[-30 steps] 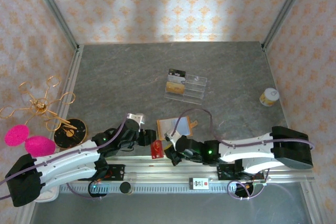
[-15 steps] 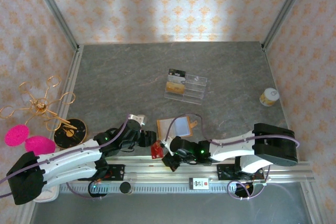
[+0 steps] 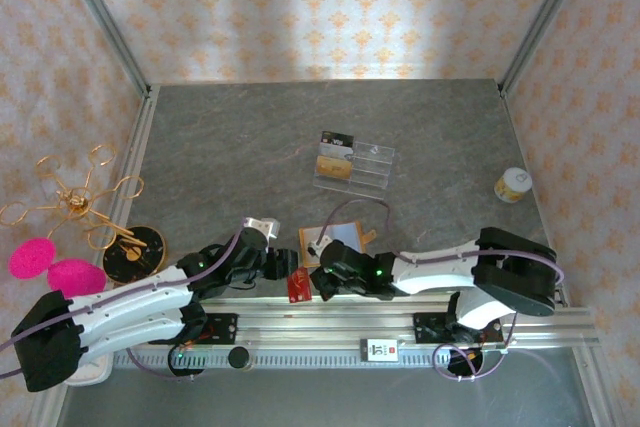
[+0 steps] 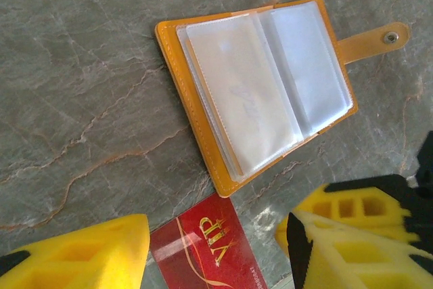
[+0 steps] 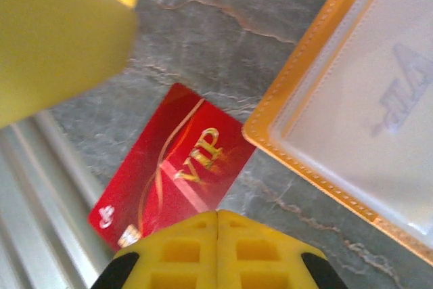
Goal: Take the credit cards out of the card holder
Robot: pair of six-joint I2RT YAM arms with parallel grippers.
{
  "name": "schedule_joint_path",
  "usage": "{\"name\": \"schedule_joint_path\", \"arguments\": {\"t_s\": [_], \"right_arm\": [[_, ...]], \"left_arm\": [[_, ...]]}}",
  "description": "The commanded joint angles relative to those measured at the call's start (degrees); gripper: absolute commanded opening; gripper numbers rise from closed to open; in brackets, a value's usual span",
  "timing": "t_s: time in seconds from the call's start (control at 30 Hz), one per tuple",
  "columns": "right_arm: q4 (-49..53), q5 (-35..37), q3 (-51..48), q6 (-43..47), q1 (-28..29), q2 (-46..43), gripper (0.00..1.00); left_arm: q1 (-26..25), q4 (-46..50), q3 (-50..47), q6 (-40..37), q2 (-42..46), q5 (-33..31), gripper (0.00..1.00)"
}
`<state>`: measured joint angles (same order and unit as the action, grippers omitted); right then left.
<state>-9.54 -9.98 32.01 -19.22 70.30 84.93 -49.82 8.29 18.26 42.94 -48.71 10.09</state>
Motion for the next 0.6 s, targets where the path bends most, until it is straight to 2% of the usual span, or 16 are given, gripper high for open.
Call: {"name": "schedule_joint_path", "arguments": {"t_s": [0.0, 0.23, 0.57], "right_arm": [[2.7, 4.3, 1.0, 0.4, -1.0, 1.9, 0.0], [3.4, 9.7, 3.0, 0.4, -2.8, 4.3, 0.0], [3.8, 10.6, 5.4, 2.0, -4.3, 5.6, 0.0]], "left_arm": [[0.5, 0.8, -0.5, -0.8, 1.2, -0.9, 0.58], [0.7, 1.4, -0.3, -1.2, 1.4, -0.9, 0.58], [0.9, 1.1, -0.2, -1.1, 1.4, -0.5, 0.58]]}}
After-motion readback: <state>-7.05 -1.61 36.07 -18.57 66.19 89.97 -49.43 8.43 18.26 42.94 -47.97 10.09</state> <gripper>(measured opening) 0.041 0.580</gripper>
